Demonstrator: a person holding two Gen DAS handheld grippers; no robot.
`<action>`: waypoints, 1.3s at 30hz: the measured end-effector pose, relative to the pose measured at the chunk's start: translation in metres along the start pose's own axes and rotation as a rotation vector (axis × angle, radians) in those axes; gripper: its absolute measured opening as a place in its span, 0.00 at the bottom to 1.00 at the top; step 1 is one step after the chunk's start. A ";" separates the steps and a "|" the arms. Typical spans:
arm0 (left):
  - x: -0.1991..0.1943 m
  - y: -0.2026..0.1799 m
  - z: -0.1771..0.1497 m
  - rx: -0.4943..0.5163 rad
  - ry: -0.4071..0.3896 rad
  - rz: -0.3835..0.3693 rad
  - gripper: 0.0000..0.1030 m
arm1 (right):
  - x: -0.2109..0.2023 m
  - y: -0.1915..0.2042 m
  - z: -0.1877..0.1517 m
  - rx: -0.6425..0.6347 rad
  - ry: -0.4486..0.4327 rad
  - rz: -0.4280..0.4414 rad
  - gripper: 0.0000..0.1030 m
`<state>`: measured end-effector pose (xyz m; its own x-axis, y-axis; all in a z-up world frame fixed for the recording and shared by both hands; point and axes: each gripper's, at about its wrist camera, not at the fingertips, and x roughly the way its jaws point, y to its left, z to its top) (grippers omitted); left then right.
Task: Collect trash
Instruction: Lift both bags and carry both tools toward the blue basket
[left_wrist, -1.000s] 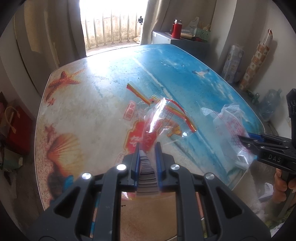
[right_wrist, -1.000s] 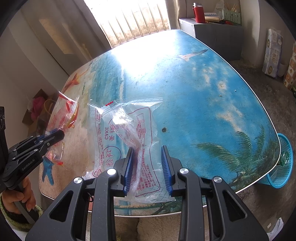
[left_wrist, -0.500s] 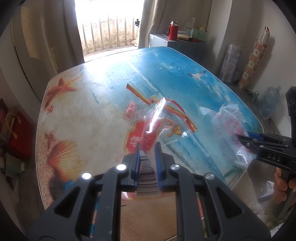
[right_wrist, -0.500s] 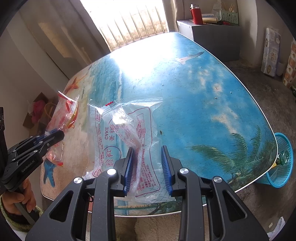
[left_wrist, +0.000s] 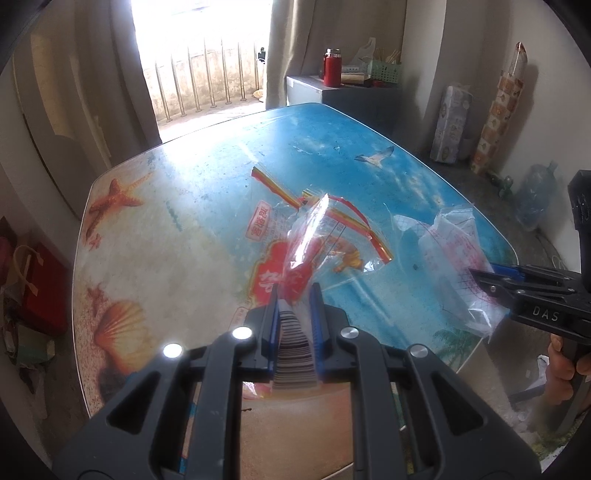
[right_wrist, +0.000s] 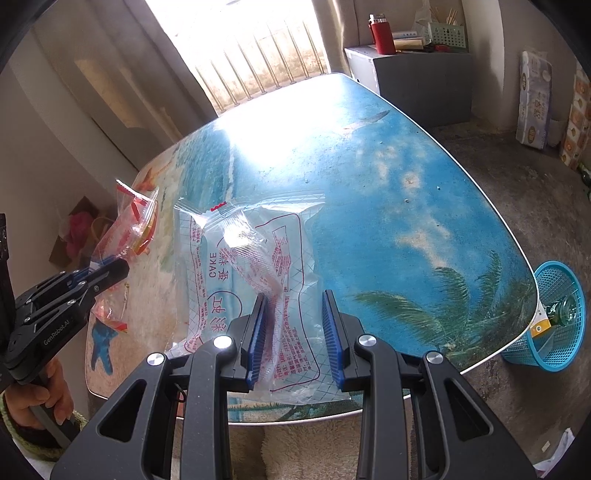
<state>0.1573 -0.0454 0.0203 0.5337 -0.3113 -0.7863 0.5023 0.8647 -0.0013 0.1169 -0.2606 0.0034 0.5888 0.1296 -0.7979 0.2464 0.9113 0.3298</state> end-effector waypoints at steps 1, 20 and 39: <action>0.000 -0.003 0.001 0.005 -0.002 -0.001 0.13 | -0.001 -0.002 0.000 0.004 -0.003 0.001 0.28; -0.004 -0.079 0.024 0.154 -0.028 -0.010 0.13 | -0.038 -0.063 -0.018 0.139 -0.094 0.022 0.28; 0.016 -0.253 0.070 0.475 -0.002 -0.305 0.13 | -0.112 -0.206 -0.088 0.517 -0.290 -0.112 0.28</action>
<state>0.0866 -0.2969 0.0517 0.3176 -0.5202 -0.7928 0.8846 0.4635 0.0502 -0.0676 -0.4284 -0.0200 0.7056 -0.1340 -0.6959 0.6186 0.5955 0.5126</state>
